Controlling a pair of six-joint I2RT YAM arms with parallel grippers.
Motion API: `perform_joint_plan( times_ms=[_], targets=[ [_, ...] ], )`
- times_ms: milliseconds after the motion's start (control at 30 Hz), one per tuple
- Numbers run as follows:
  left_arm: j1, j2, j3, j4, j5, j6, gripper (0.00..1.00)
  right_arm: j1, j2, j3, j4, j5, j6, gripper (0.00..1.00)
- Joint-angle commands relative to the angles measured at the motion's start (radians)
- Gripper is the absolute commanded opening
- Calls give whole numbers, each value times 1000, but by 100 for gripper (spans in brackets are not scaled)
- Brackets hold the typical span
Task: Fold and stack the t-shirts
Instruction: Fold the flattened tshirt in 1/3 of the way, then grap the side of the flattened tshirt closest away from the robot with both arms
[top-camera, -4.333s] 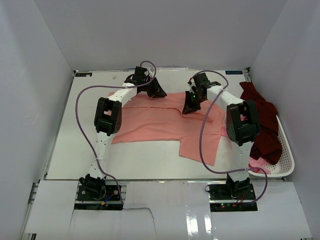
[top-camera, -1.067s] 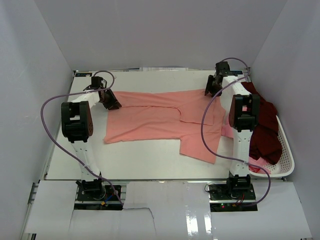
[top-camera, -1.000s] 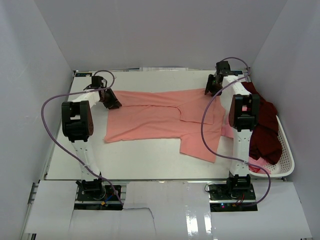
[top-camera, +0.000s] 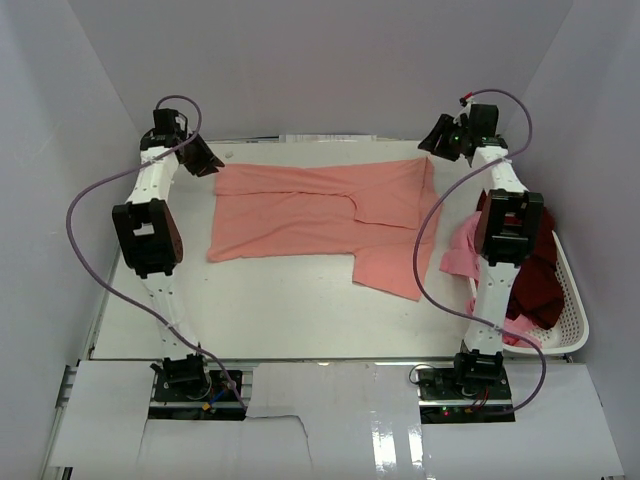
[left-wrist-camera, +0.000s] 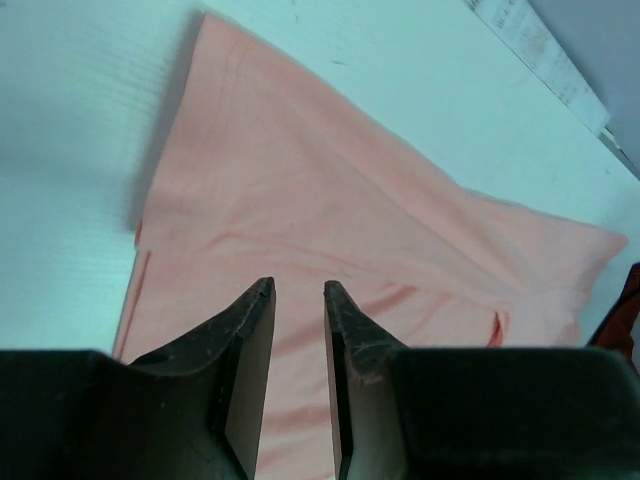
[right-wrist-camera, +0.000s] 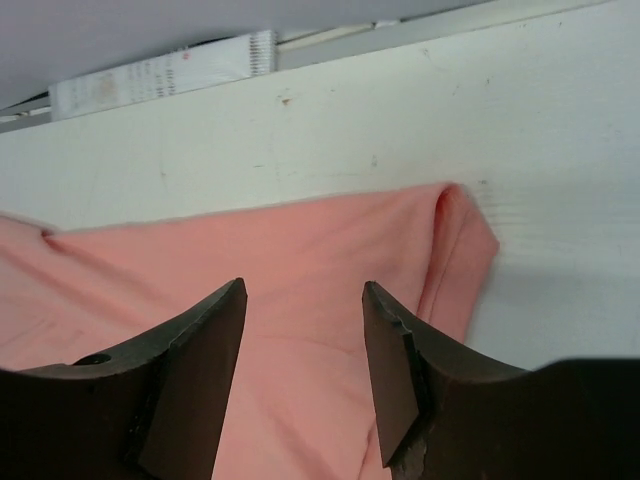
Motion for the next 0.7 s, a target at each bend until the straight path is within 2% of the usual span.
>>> perform_joint_plan(
  times_ms=[0,67,100,133,167,200,233,267,300,367,500,533,667],
  targets=[
    [3,-262,-90,-15,-24,39,38,2,-271,-105,70,-33,-59,57],
    [10,-408,-269,13,-42,53,38,2,-382,-167,7,-13,-65,57],
    [26,-510,-347,34,-25,50,38,4,-461,-257,-36,-24,-63,57],
    [38,-557,-520,94,23,42,38,5,-509,-328,-46,-33,-25,57],
    [49,-603,-605,128,56,19,38,7,-555,-407,-40,-50,-5,57],
    [78,-647,-689,160,86,3,44,13,-609,-584,-24,-56,15,56],
    [92,-731,-853,230,137,-13,51,19,-711,-670,9,-39,58,56],
    [104,-770,-927,269,165,-43,57,27,-757,-746,23,-36,69,56],
    [122,-805,-993,299,188,-54,67,42,-843,-863,13,-33,70,56],
    [132,-882,-1133,355,225,-67,72,59,-926,-955,-36,28,67,56],
    [135,-919,-1224,358,243,-51,72,111,-1162,-1190,-101,64,85,57],
    [136,-919,-1233,357,243,-48,71,114,-1193,-1263,-119,62,93,57],
    [142,-910,-1252,361,248,-44,70,120,-1307,-1390,-196,71,116,57]
  ],
)
